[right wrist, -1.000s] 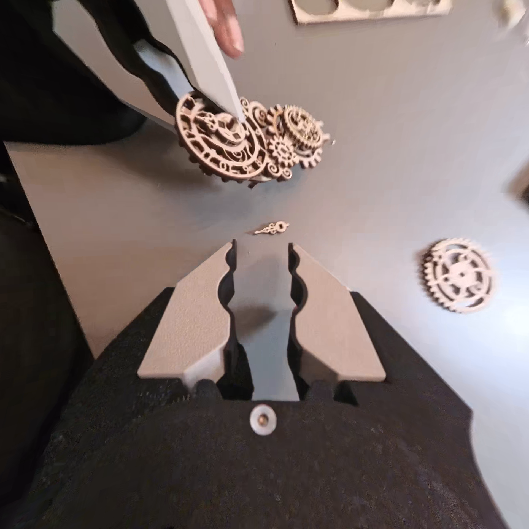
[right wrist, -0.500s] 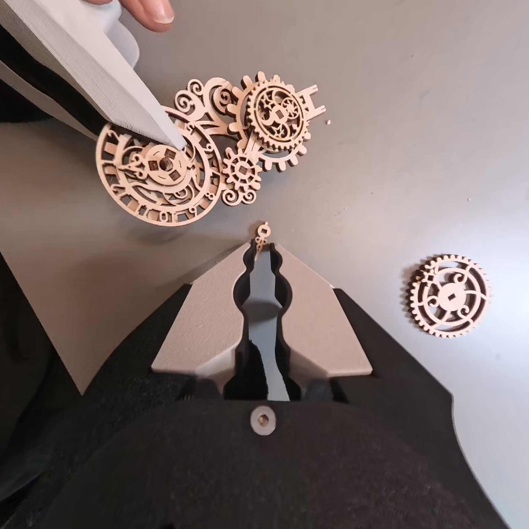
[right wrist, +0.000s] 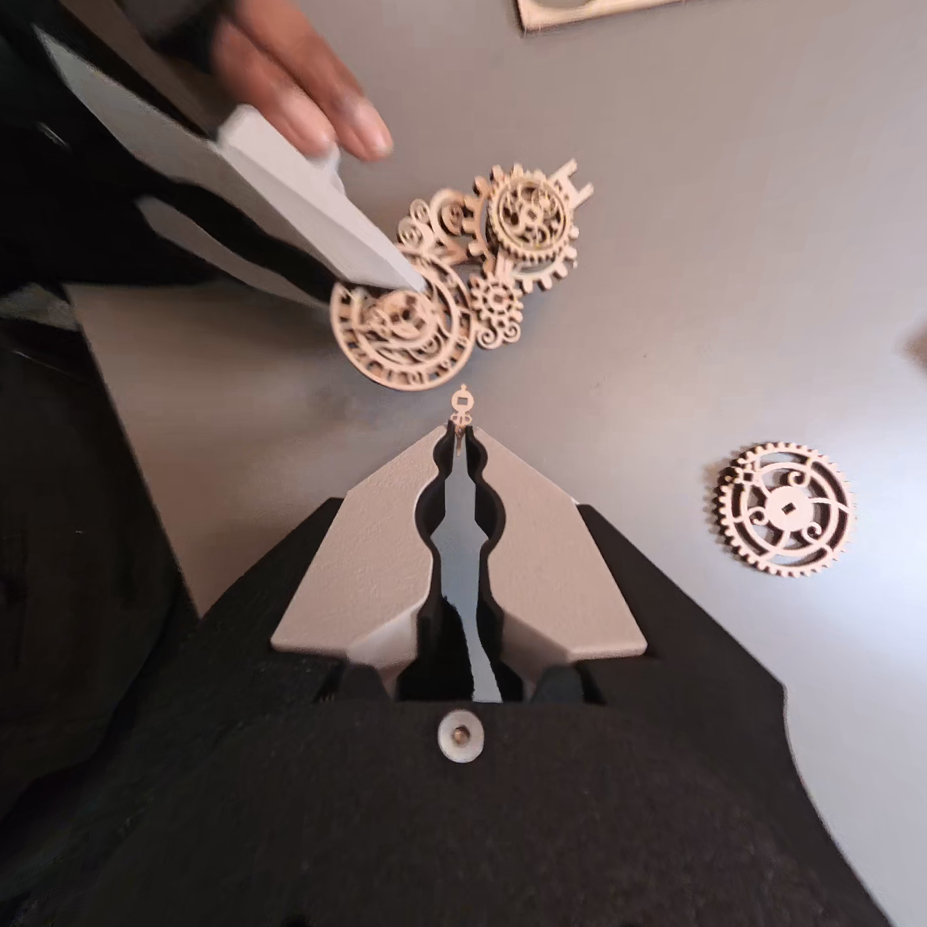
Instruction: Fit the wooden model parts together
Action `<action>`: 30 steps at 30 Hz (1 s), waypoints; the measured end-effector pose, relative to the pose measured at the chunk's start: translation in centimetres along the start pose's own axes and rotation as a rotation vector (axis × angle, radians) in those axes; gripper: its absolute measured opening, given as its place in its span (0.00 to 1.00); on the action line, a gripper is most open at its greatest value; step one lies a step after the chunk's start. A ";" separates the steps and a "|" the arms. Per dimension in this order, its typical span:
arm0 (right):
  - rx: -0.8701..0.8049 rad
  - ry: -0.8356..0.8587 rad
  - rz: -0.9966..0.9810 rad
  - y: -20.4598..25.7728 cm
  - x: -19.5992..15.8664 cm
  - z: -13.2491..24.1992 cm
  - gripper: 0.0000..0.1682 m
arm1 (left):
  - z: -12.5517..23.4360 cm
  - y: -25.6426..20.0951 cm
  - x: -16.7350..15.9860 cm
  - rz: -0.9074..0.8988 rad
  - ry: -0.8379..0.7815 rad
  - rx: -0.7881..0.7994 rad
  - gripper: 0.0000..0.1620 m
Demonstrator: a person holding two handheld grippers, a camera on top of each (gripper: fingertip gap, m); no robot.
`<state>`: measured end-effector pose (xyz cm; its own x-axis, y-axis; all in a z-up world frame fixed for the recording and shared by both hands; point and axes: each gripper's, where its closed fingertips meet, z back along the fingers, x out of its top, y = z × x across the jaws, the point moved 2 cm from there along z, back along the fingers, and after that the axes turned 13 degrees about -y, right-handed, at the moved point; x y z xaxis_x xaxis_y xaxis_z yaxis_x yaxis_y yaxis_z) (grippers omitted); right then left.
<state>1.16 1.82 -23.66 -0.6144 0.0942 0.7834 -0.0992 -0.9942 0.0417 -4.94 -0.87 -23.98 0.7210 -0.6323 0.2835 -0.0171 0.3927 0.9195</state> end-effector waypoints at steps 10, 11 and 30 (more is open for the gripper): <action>-0.021 -0.045 -0.123 -0.4 3.2 0.8 0.01 | -0.8 -0.2 -0.9 -0.032 0.116 0.000 0.10; -0.009 -0.054 -0.140 -0.4 3.2 0.7 0.01 | -0.8 -0.2 -0.9 -0.026 0.118 0.000 0.10; -0.263 -0.013 0.006 -2.7 -3.0 0.3 0.10 | -0.9 0.6 -1.8 0.105 0.160 0.035 0.10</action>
<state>3.47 4.18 -25.95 -0.6059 0.0861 0.7909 -0.2969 -0.9468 -0.1244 -5.64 1.08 -24.13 0.8146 -0.4740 0.3343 -0.1204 0.4257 0.8968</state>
